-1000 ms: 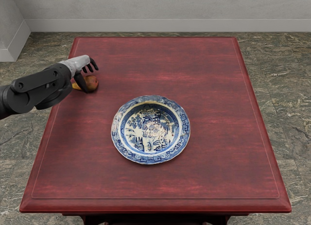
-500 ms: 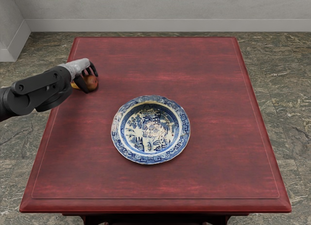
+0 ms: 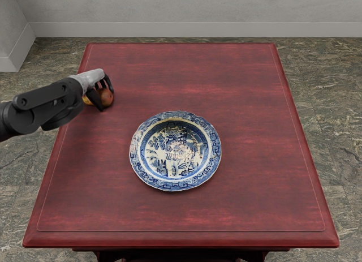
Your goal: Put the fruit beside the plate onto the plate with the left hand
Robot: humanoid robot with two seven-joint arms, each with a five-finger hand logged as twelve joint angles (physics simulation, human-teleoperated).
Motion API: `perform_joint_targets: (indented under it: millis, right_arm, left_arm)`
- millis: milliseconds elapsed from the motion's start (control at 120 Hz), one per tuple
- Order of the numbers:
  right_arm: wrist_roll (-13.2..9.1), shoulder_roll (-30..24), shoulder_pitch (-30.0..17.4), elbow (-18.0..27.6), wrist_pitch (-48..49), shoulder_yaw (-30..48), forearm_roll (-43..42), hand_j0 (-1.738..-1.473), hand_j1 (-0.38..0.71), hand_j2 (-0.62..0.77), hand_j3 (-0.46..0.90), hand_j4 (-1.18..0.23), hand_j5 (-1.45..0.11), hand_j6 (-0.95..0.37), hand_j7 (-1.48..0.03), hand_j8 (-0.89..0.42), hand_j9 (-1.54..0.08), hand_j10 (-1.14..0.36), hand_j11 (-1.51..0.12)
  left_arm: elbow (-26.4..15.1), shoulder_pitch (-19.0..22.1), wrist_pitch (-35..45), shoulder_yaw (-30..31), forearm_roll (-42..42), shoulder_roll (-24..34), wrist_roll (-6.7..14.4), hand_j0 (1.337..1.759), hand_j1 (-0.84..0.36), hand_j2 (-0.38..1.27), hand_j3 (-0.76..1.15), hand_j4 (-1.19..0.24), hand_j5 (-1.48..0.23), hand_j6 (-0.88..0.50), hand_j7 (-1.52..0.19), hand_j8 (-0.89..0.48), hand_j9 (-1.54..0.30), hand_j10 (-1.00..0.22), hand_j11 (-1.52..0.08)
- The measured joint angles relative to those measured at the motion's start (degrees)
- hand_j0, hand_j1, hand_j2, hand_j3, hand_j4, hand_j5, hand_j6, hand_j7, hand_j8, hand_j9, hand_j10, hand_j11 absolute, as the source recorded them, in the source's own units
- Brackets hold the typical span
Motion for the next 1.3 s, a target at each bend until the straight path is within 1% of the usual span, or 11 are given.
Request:
perform_joint_targets:
  millis: [67,283,417,633,867,983,992,1167,1183,1250,1300]
  right_arm:
    - [0.0,0.0,0.0,0.0,0.0,0.0,0.0,-1.658,-0.35,0.0,0.0,0.0,0.0,0.0,0.0,0.0,0.0,0.0,0.0]
    - [0.0,0.0,0.0,0.0,0.0,0.0,0.0,-1.658,-0.35,0.0,0.0,0.0,0.0,0.0,0.0,0.0,0.0,0.0,0.0]
    - [0.0,0.0,0.0,0.0,0.0,0.0,0.0,-1.658,-0.35,0.0,0.0,0.0,0.0,0.0,0.0,0.0,0.0,0.0,0.0]
    - [0.0,0.0,0.0,0.0,0.0,0.0,0.0,-1.658,-0.35,0.0,0.0,0.0,0.0,0.0,0.0,0.0,0.0,0.0,0.0]
    - [0.0,0.0,0.0,0.0,0.0,0.0,0.0,-1.658,-0.35,0.0,0.0,0.0,0.0,0.0,0.0,0.0,0.0,0.0,0.0]
    - [0.0,0.0,0.0,0.0,0.0,0.0,0.0,-1.658,-0.35,0.0,0.0,0.0,0.0,0.0,0.0,0.0,0.0,0.0,0.0]
    - [0.0,0.0,0.0,0.0,0.0,0.0,0.0,-1.658,-0.35,0.0,0.0,0.0,0.0,0.0,0.0,0.0,0.0,0.0,0.0]
    - [0.0,0.0,0.0,0.0,0.0,0.0,0.0,-1.658,-0.35,0.0,0.0,0.0,0.0,0.0,0.0,0.0,0.0,0.0,0.0]
    - [0.0,0.0,0.0,0.0,0.0,0.0,0.0,-1.658,-0.35,0.0,0.0,0.0,0.0,0.0,0.0,0.0,0.0,0.0,0.0]
    - [0.0,0.0,0.0,0.0,0.0,0.0,0.0,-1.658,-0.35,0.0,0.0,0.0,0.0,0.0,0.0,0.0,0.0,0.0,0.0]
    - [0.0,0.0,0.0,0.0,0.0,0.0,0.0,-1.658,-0.35,0.0,0.0,0.0,0.0,0.0,0.0,0.0,0.0,0.0,0.0]
  left_arm:
    - [0.0,-1.0,-0.1,-0.1,-3.3,0.1,0.0,1.655,-0.24,0.27,0.0,-0.63,-0.78,-0.49,-0.8,-0.52,-0.81,-0.6,-0.82]
    - [-0.3,-4.5,-1.1,-0.6,-17.0,0.2,-0.1,1.656,-0.27,0.33,0.0,-0.62,-0.82,-0.47,-0.82,-0.49,-0.83,-0.6,-0.84]
    - [-0.5,-4.7,-8.6,-5.9,-21.6,1.2,-0.1,1.656,-0.29,0.36,0.0,-0.59,-0.84,-0.45,-0.83,-0.49,-0.83,-0.6,-0.84]
    - [-0.5,-4.8,-22.3,-13.8,-23.4,1.7,-0.1,1.658,-0.33,0.44,0.0,-0.6,-0.85,-0.43,-0.84,-0.47,-0.83,-0.61,-0.83]
    - [-1.0,-5.9,-36.3,-16.9,-25.1,1.9,0.0,1.658,-0.33,0.41,0.0,-0.6,-0.86,-0.41,-0.85,-0.45,-0.83,-0.59,-0.83]
    - [-3.8,-5.8,-38.8,-17.3,-25.3,1.9,0.6,1.658,-0.34,0.43,0.0,-0.6,-0.86,-0.4,-0.85,-0.44,-0.82,-0.59,-0.82]
    - [-4.0,-5.8,-38.9,-17.3,-25.4,1.9,0.6,1.658,-0.34,0.37,0.0,-0.6,-0.86,-0.39,-0.85,-0.44,-0.83,-0.58,-0.82]
    - [-8.0,-4.6,-39.8,-17.2,-25.5,1.3,2.4,1.658,-0.34,0.41,0.0,-0.61,-0.86,-0.4,-0.86,-0.41,-0.83,-0.58,-0.82]
    - [-8.2,-4.2,-39.9,-17.1,-25.5,1.3,2.6,1.658,-0.35,0.46,0.0,-0.61,-0.87,-0.38,-0.86,-0.4,-0.82,-0.59,-0.82]
    - [-8.7,-2.7,-39.8,-17.1,-25.9,1.2,3.0,1.657,-0.29,0.44,0.0,-0.61,-0.86,-0.5,-0.86,-0.45,-0.83,-0.59,-0.83]
    - [-8.9,-2.3,-39.8,-17.1,-25.9,1.2,3.2,1.657,-0.27,0.54,0.0,-0.62,-0.85,-0.52,-0.85,-0.49,-0.83,-0.61,-0.83]
